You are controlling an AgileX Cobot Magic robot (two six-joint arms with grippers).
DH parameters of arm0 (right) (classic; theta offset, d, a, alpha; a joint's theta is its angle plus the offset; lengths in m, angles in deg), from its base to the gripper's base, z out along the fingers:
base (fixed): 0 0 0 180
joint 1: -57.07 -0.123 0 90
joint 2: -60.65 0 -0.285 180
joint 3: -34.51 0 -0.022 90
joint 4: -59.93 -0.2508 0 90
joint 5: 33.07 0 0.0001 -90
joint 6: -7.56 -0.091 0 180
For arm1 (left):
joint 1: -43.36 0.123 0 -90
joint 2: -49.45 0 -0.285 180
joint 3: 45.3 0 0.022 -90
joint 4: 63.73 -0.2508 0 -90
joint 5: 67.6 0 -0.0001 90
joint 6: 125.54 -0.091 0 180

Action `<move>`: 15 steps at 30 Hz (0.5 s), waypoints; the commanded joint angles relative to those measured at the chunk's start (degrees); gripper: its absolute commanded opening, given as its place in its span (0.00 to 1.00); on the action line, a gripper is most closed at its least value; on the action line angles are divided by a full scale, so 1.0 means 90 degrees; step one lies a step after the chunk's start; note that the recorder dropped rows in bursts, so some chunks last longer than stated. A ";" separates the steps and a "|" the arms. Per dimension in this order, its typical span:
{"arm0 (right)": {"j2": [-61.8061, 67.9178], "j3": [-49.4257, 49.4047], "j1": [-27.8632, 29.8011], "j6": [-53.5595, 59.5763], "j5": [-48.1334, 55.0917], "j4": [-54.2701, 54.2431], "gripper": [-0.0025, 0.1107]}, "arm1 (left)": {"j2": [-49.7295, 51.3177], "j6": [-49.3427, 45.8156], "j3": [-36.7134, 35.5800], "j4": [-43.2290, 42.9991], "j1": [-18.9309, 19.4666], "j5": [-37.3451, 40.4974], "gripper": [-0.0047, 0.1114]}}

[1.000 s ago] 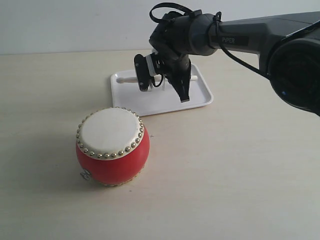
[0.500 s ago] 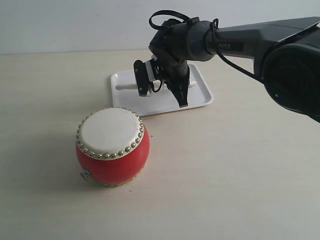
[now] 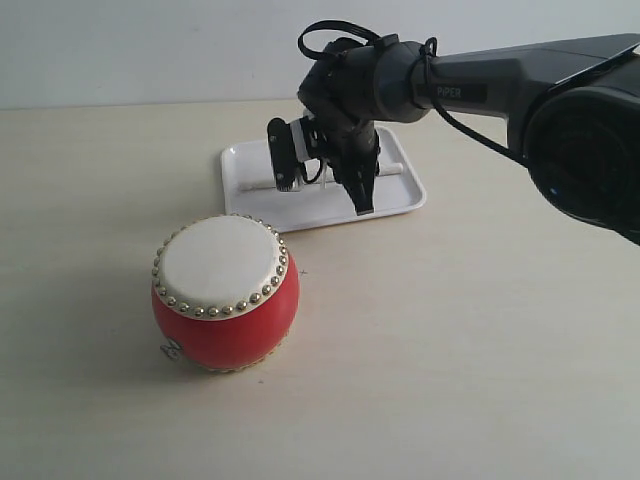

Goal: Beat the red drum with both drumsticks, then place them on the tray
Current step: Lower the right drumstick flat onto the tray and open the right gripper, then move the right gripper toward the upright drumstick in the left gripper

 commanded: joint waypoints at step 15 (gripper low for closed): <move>-0.0885 0.0031 0.0618 -0.4041 0.1248 -0.0471 0.02 | 0.0031 0.0009 -0.0113 0.0676 0.0001 -0.0949 0.04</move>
